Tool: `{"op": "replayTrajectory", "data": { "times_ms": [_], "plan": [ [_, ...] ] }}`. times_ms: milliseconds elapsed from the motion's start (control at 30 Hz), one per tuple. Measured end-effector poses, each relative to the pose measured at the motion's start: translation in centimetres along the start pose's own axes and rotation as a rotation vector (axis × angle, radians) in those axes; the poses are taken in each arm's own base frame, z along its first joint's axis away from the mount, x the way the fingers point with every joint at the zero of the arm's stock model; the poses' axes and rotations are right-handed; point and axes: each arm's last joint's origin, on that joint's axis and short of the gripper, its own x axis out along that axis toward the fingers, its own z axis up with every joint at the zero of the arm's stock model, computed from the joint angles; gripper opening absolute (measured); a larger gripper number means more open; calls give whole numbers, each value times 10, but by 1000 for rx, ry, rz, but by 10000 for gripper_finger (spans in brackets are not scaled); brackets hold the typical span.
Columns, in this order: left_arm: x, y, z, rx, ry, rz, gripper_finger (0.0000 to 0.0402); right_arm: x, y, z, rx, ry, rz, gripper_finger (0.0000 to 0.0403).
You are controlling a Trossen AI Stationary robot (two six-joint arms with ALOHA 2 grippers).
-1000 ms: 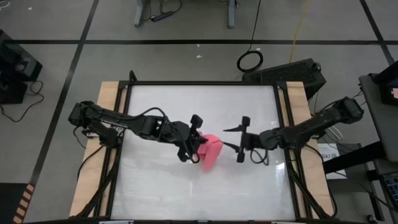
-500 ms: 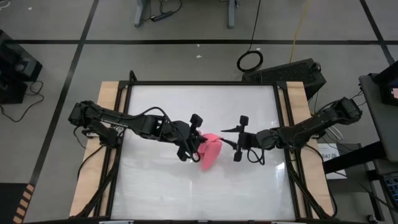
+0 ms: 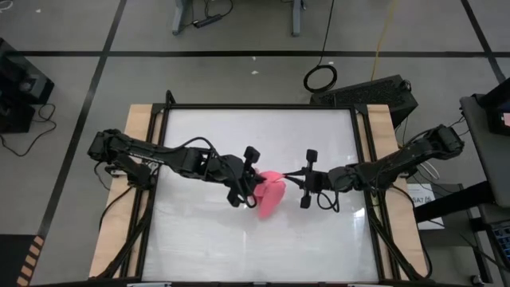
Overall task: Roll towel
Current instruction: Fold the pink towel
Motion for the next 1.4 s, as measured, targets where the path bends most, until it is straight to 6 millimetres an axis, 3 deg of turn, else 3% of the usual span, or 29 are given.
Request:
{"op": "replayTrajectory", "data": {
  "times_ms": [133, 333, 567, 833, 1033, 1267, 1400],
  "plan": [
    [1, -3, -4, -38, 35, -26, 29, -5, 3, -5, 11, 82, 32, 1],
    [7, -13, -15, -105, 81, -55, 118, -20, 2, 0, 90, 414, 127, 1],
    [32, -26, -42, -215, 93, -121, 187, -36, 5, 15, 209, 636, 271, 0],
    [86, -52, -100, -311, 345, -209, 181, -43, 8, 5, 270, 792, 288, 0],
    [111, -58, -138, -368, 513, -262, 175, -41, 10, 0, 263, 834, 278, 0],
    [119, -49, -154, -501, 434, -416, 172, -42, 10, -3, 248, 861, 266, 0],
    [119, -49, -154, -496, 407, -458, 136, -42, 10, -3, 243, 863, 261, 0]
  ]
}}
